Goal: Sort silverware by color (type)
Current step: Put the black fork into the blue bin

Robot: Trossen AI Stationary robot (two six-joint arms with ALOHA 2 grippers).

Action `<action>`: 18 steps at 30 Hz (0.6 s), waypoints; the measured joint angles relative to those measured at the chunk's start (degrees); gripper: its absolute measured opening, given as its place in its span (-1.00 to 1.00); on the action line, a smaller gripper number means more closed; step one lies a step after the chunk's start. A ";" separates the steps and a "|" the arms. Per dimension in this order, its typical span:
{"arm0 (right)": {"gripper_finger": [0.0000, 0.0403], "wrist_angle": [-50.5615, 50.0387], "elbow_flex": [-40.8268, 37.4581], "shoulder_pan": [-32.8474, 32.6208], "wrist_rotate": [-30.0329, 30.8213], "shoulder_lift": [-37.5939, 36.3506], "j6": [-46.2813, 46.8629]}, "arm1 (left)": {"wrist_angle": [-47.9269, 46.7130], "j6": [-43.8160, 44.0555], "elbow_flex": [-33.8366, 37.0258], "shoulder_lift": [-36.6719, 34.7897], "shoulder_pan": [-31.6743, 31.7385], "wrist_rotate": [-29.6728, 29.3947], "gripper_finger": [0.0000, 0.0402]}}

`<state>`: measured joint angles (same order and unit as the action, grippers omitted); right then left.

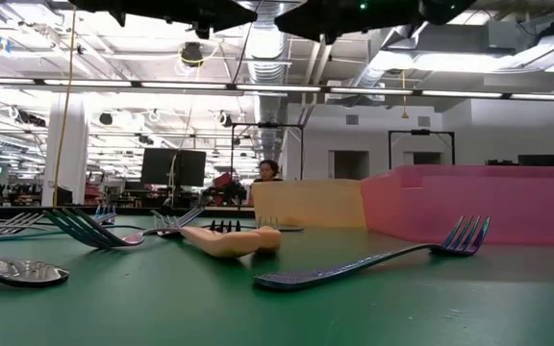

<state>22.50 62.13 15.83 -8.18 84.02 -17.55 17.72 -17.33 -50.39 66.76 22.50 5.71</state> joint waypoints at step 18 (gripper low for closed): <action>-0.08 8.26 0.02 0.02 -6.02 0.73 0.91 | 4.36 0.40 0.00 3.85 -0.04 7.59 -1.00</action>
<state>30.76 62.15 15.86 -14.19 84.75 -16.64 22.08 -16.93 -50.39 70.62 22.46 13.30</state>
